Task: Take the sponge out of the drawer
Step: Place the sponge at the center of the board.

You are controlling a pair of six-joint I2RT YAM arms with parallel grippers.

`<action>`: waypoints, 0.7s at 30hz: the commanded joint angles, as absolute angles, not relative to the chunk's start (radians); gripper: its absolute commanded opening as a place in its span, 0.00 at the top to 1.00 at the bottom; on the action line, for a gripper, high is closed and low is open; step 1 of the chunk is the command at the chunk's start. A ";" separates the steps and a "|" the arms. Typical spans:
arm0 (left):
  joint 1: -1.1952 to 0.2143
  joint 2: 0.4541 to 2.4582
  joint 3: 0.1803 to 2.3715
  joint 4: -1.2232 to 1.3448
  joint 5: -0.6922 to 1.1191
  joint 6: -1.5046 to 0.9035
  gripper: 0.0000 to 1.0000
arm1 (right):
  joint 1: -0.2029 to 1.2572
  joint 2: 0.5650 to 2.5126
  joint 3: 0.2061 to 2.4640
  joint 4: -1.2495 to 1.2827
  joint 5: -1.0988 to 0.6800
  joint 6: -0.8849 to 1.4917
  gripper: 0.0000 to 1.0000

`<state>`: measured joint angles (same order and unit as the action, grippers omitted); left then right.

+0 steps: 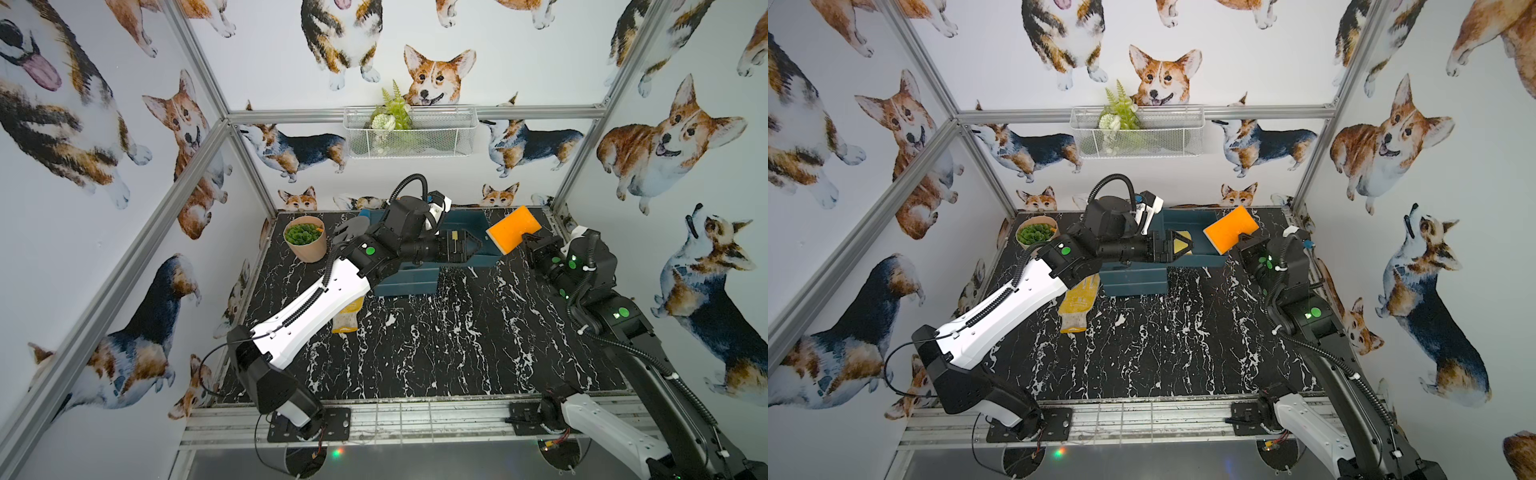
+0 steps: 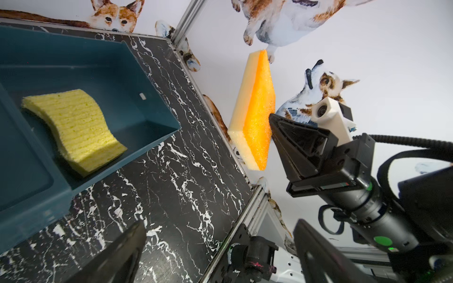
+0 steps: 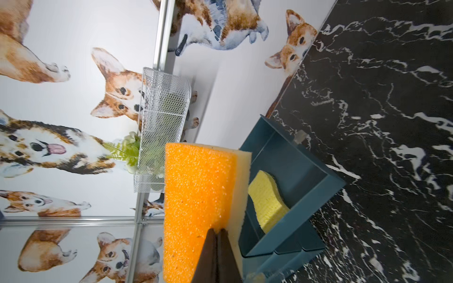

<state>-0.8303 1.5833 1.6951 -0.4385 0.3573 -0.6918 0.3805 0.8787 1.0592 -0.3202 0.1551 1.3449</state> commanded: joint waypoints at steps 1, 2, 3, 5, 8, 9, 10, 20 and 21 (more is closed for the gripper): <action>-0.833 1.603 1.703 -0.314 0.374 -0.761 0.05 | 0.401 0.890 1.081 -0.220 0.208 1.557 1.00; -0.836 1.610 1.706 -0.296 0.369 -0.768 0.05 | 0.412 0.893 1.082 -0.219 0.218 1.571 1.00; -0.837 1.616 1.708 -0.284 0.363 -0.773 0.05 | 0.421 0.893 1.084 -0.213 0.230 1.575 1.00; -0.844 1.629 1.707 -0.251 0.357 -0.786 0.06 | 0.447 0.894 1.086 -0.212 0.260 1.594 1.00; -0.856 1.652 1.716 -0.214 0.349 -0.798 0.06 | 0.454 0.907 1.087 -0.198 0.250 1.634 1.00; -0.860 1.653 1.719 -0.202 0.345 -0.796 0.06 | 0.456 0.912 1.088 -0.195 0.242 1.639 1.00; -0.864 1.652 1.724 -0.189 0.340 -0.793 0.06 | 0.457 0.917 1.092 -0.202 0.235 1.648 1.00; -0.877 1.717 1.751 -0.152 0.282 -0.808 0.19 | 0.464 0.919 1.093 -0.201 0.203 1.689 1.00; -0.877 1.717 1.745 -0.141 0.275 -0.808 0.22 | 0.465 0.919 1.095 -0.209 0.200 1.692 1.00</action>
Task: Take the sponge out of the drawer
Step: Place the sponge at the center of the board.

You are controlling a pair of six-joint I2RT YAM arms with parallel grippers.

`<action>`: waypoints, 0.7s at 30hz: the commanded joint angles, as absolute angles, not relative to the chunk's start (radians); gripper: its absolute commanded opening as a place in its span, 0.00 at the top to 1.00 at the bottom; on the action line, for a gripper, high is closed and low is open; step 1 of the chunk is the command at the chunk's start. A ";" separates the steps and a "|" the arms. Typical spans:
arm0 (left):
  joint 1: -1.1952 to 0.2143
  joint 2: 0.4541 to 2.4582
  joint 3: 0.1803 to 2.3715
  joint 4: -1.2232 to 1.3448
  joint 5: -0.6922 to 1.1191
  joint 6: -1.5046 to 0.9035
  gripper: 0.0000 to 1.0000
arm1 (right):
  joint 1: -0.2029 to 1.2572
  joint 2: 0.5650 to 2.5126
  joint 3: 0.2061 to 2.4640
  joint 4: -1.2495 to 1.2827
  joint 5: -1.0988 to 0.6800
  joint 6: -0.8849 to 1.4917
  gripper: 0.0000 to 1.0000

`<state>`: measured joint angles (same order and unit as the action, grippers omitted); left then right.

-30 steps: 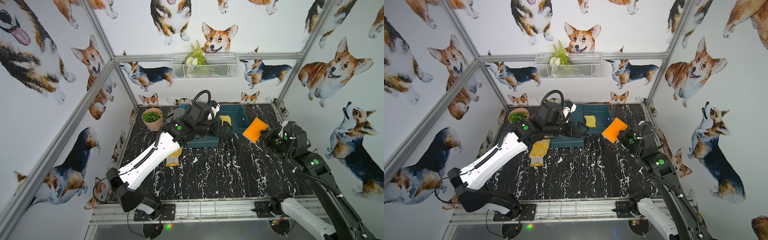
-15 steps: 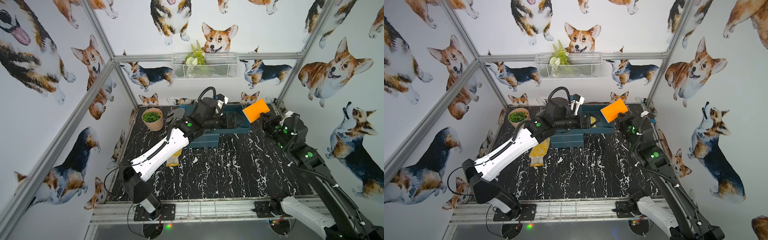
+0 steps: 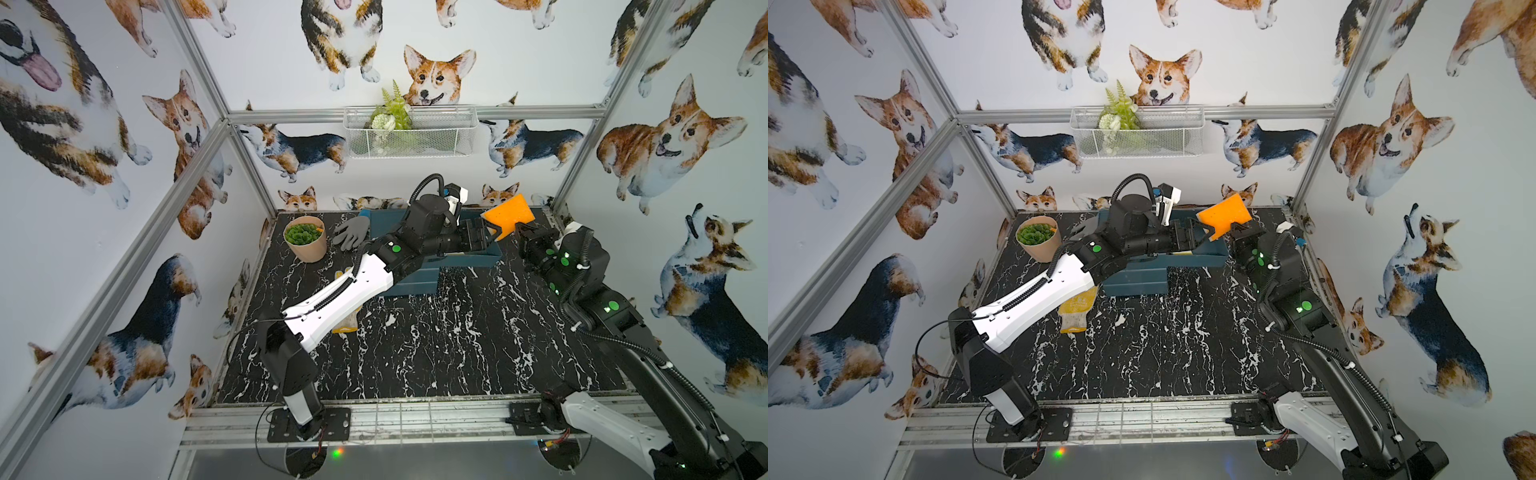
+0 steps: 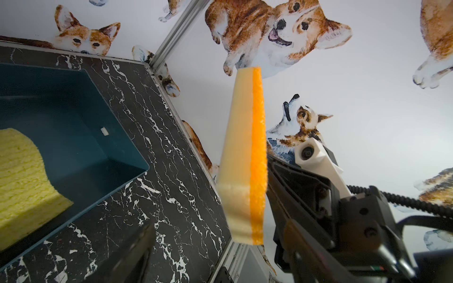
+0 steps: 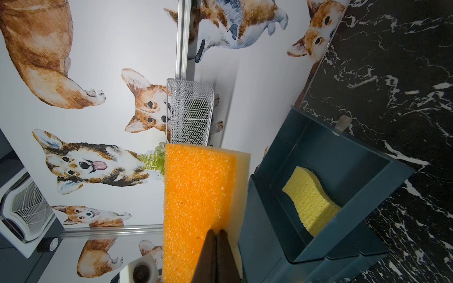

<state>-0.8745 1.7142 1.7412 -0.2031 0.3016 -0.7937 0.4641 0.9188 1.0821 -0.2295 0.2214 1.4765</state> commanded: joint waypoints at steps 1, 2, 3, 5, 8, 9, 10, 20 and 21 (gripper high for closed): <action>-0.878 1.715 1.741 -0.132 0.266 -0.807 0.25 | 0.464 0.919 1.095 -0.212 0.195 1.696 1.00; -0.879 1.715 1.741 -0.127 0.261 -0.807 0.28 | 0.465 0.917 1.093 -0.213 0.191 1.699 1.00; -0.879 1.716 1.741 -0.121 0.257 -0.808 0.30 | 0.464 0.917 1.092 -0.216 0.190 1.703 1.00; -0.879 1.721 1.741 -0.100 0.261 -0.812 0.41 | 0.464 0.916 1.089 -0.217 0.186 1.705 1.00; -0.879 1.730 1.738 -0.068 0.276 -0.825 0.52 | 0.463 0.917 1.090 -0.219 0.178 1.708 1.00; -0.879 1.734 1.740 -0.058 0.281 -0.829 0.56 | 0.463 0.917 1.090 -0.220 0.176 1.709 1.00; -0.879 1.737 1.741 -0.052 0.288 -0.833 0.61 | 0.463 0.917 1.090 -0.220 0.175 1.710 1.00; -0.879 1.739 1.733 -0.008 0.319 -0.844 0.92 | 0.454 0.927 1.106 -0.247 0.141 1.704 1.00; -0.879 1.736 1.732 -0.007 0.319 -0.844 0.99 | 0.454 0.928 1.113 -0.253 0.139 1.693 1.00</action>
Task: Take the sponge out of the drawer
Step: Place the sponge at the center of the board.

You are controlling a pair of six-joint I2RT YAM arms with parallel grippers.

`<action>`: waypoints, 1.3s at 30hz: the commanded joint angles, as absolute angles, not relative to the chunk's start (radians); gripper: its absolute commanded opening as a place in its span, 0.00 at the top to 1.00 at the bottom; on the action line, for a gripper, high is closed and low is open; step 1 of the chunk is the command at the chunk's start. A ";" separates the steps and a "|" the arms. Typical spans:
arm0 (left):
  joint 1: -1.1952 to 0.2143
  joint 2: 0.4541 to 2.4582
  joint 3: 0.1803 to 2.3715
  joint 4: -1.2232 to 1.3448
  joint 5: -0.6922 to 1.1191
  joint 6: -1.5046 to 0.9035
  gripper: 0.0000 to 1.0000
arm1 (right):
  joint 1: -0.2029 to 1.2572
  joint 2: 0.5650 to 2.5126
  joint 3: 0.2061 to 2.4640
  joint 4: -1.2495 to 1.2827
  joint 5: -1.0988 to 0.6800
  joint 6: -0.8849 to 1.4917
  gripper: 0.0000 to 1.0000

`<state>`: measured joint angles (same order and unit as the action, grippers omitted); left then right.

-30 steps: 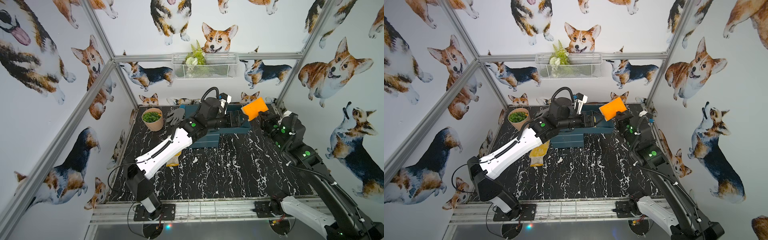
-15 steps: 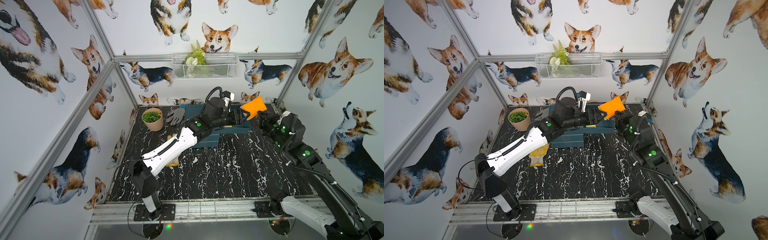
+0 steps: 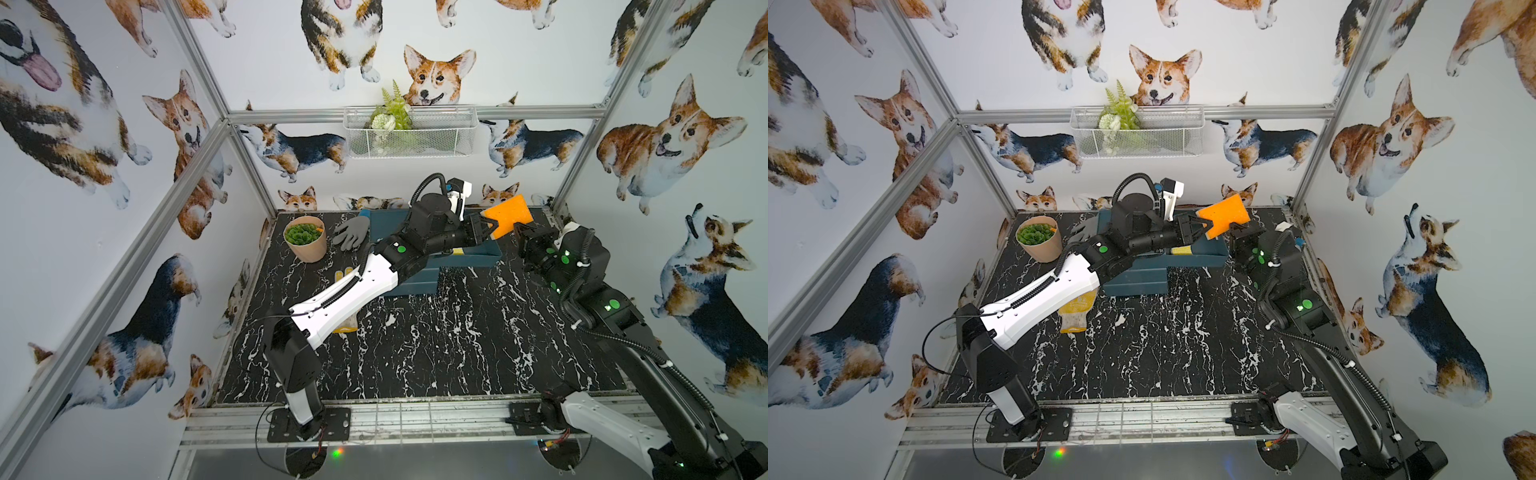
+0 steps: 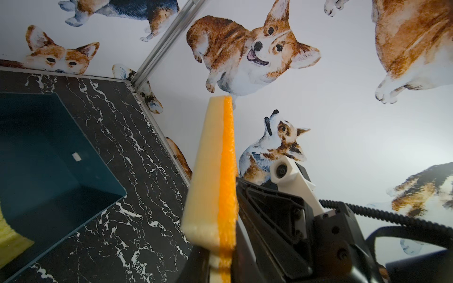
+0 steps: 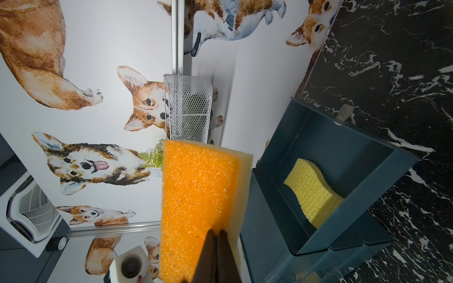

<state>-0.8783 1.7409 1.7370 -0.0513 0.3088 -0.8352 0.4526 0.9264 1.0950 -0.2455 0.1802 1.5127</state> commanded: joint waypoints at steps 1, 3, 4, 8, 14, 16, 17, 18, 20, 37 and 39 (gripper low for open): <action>-0.878 1.733 1.730 -0.010 0.316 -0.844 1.00 | 0.452 0.933 1.130 -0.279 0.133 1.670 1.00; -0.879 1.726 1.726 -0.015 0.314 -0.843 1.00 | 0.445 0.945 1.175 -0.336 0.118 1.623 0.95; -0.879 1.721 1.724 -0.022 0.311 -0.839 1.00 | 0.436 0.949 1.192 -0.354 0.107 1.599 0.88; -0.878 1.712 1.744 -0.096 0.311 -0.820 1.00 | 0.378 0.941 1.251 -0.457 0.092 1.500 0.67; -0.877 1.715 1.783 -0.307 0.359 -0.770 1.00 | 0.266 0.940 1.406 -0.705 0.152 1.169 0.49; -0.879 1.713 1.780 -0.367 0.375 -0.762 1.00 | 0.252 0.956 1.452 -0.754 0.171 1.066 0.44; -0.880 1.708 1.768 -0.387 0.387 -0.762 1.00 | 0.246 0.964 1.468 -0.786 0.186 1.033 0.41; -0.882 1.701 1.749 -0.404 0.392 -0.767 1.00 | 0.236 0.970 1.475 -0.796 0.185 0.995 0.39; -0.892 1.675 1.693 -0.414 0.381 -0.779 1.00 | 0.211 0.973 1.473 -0.819 0.174 0.948 0.38; -1.024 1.815 1.444 -0.317 0.298 -0.834 1.00 | 0.074 0.920 1.375 -0.909 -0.010 0.795 0.30; -1.024 1.859 1.446 -0.285 0.315 -0.837 1.00 | 0.074 0.906 1.371 -0.918 -0.019 0.796 0.30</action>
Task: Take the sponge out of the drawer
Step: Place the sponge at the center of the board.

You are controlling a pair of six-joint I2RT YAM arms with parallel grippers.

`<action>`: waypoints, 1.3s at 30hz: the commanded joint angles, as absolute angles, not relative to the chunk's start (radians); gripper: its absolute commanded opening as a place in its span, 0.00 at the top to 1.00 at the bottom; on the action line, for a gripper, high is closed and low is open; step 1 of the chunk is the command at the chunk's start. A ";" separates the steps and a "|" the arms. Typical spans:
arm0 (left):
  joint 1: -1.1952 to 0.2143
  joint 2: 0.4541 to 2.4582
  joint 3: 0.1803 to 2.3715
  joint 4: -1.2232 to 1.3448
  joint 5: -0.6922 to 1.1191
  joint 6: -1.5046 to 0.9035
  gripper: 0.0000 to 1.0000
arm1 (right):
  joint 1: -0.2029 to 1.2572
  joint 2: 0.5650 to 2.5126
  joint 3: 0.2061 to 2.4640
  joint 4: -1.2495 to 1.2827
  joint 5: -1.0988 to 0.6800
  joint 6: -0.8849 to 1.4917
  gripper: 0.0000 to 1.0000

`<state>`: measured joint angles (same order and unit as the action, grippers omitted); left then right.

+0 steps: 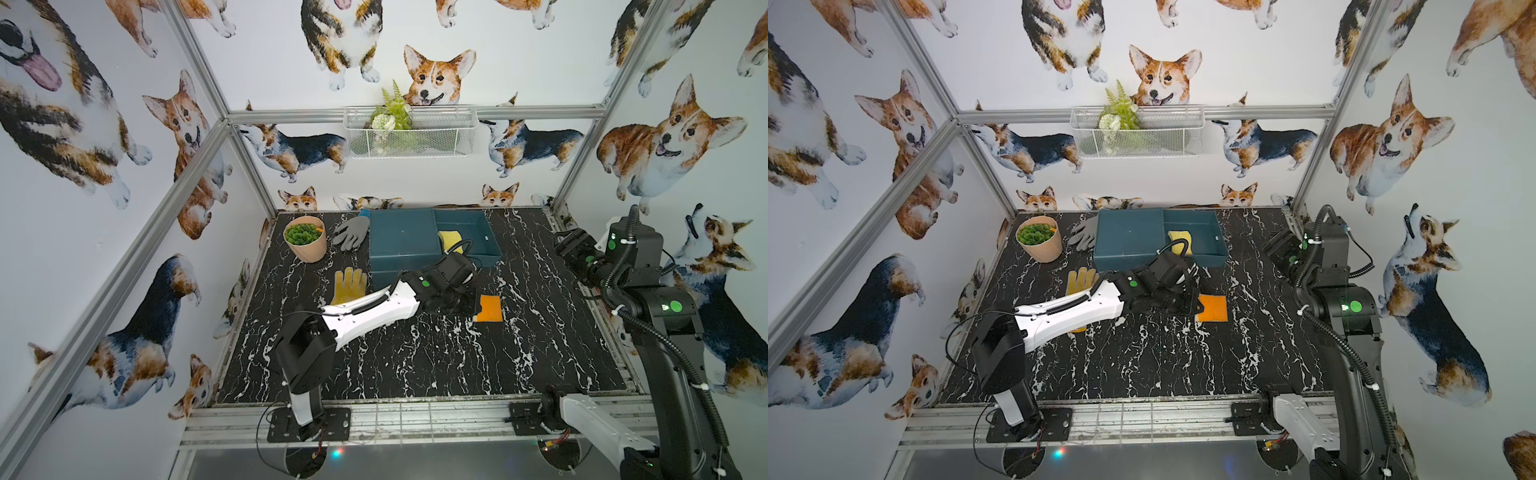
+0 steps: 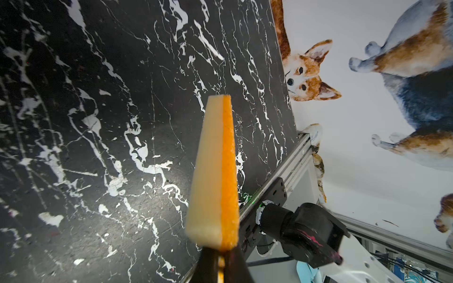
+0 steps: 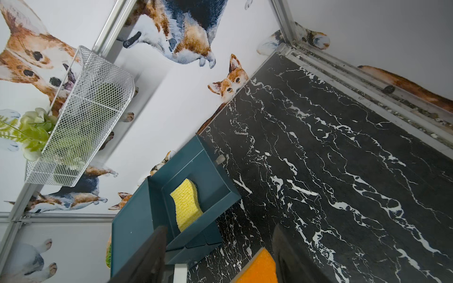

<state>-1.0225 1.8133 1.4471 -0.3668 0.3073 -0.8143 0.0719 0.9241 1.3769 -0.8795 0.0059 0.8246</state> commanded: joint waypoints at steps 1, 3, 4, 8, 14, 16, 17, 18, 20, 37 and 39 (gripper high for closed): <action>-1.024 1.882 1.457 -0.281 0.320 -0.835 1.00 | 0.074 0.899 1.372 -0.927 -0.026 0.791 0.30; -1.025 1.920 1.486 -0.300 0.305 -0.825 1.00 | 0.075 0.889 1.380 -0.953 -0.024 0.776 0.30; -1.024 1.935 1.499 -0.312 0.288 -0.817 1.00 | 0.075 0.881 1.379 -0.961 -0.020 0.774 0.30; -1.024 1.988 1.524 -0.324 0.248 -0.805 1.00 | 0.074 0.858 1.368 -0.975 -0.010 0.768 0.29; -1.038 2.074 1.592 -0.393 0.175 -0.808 1.00 | 0.072 0.859 1.377 -0.975 -0.003 0.761 0.29; -1.047 2.081 1.609 -0.439 0.125 -0.797 1.00 | 0.072 0.861 1.380 -0.973 0.001 0.759 0.29; -1.050 2.083 1.615 -0.458 0.107 -0.793 1.00 | 0.072 0.863 1.379 -0.970 0.002 0.757 0.29; -1.053 2.085 1.610 -0.462 0.098 -0.800 1.00 | 0.072 0.866 1.379 -0.967 0.003 0.758 0.29; -1.055 2.088 1.598 -0.445 0.092 -0.808 1.00 | 0.072 0.872 1.380 -0.962 0.002 0.757 0.29; -1.053 2.119 1.701 -0.581 -0.008 -0.757 0.58 | 0.071 0.883 1.369 -0.938 0.009 0.774 0.29; -1.054 2.114 1.700 -0.586 -0.012 -0.752 0.56 | 0.071 0.887 1.369 -0.936 0.011 0.776 0.29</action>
<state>-1.0546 2.1193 1.6920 -0.5430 0.0189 -0.7616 0.0711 0.8833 1.3682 -0.9527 -0.0021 0.7643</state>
